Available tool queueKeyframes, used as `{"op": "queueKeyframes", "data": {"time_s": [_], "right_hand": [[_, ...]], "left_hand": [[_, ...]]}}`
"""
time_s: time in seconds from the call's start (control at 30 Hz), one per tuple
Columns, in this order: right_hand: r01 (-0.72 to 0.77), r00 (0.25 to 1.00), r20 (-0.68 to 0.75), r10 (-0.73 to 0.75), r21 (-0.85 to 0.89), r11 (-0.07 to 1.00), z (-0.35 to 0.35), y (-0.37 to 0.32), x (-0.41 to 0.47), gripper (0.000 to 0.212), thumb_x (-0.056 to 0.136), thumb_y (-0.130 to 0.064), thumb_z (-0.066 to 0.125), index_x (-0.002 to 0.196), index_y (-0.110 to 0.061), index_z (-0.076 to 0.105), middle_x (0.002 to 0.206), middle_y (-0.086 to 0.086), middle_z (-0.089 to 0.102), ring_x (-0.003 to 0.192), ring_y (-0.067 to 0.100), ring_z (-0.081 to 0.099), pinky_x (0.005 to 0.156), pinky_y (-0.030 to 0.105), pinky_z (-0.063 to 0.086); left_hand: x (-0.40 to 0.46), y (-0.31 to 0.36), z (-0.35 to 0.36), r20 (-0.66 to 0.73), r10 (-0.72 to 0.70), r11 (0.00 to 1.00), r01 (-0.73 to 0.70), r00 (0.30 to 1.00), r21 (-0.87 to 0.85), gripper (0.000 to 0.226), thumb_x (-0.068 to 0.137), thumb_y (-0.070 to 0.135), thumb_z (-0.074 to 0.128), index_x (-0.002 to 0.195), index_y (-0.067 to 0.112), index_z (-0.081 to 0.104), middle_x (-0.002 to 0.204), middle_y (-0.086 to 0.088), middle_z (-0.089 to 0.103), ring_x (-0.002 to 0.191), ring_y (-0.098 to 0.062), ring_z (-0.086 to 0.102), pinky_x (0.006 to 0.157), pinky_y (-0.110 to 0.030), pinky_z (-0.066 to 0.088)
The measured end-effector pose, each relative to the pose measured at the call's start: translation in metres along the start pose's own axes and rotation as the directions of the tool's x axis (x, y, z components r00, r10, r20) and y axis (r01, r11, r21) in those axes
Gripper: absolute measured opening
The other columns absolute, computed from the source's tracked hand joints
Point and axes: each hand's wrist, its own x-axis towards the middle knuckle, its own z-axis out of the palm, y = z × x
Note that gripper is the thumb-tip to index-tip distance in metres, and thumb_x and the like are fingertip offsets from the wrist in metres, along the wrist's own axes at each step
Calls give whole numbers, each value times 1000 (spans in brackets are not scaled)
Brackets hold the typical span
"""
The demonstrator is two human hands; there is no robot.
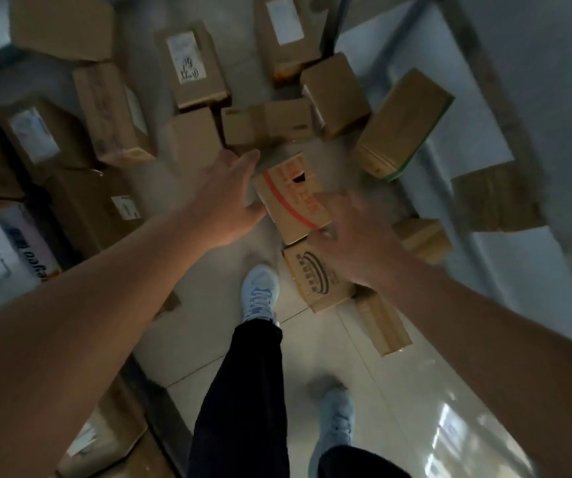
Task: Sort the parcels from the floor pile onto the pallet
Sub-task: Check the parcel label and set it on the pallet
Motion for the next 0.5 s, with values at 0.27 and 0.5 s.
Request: {"op": "queueKeyframes", "data": {"time_s": [0.27,0.5], "right_hand": [[-115,991,54,124,-141,983,82,28,130,85,93,-61,61,159,-45,9,161,10,21,145,39,32,112,56,37],[-264,962,11,272,-207,942,163,63,197,128,69,-89,69,157,-51,-17,171,17,-16,157,53,1,121,69,19]], "left_hand": [[104,-66,86,116,-87,996,85,989,29,65,95,31,65,151,14,36,142,-16,45,124,-39,54,94,-43,45],[154,-111,170,210,-123,992,117,970,38,64,97,21,61,155,12,34,145,-15,44,130,-39,52,101,-45,47]]}}
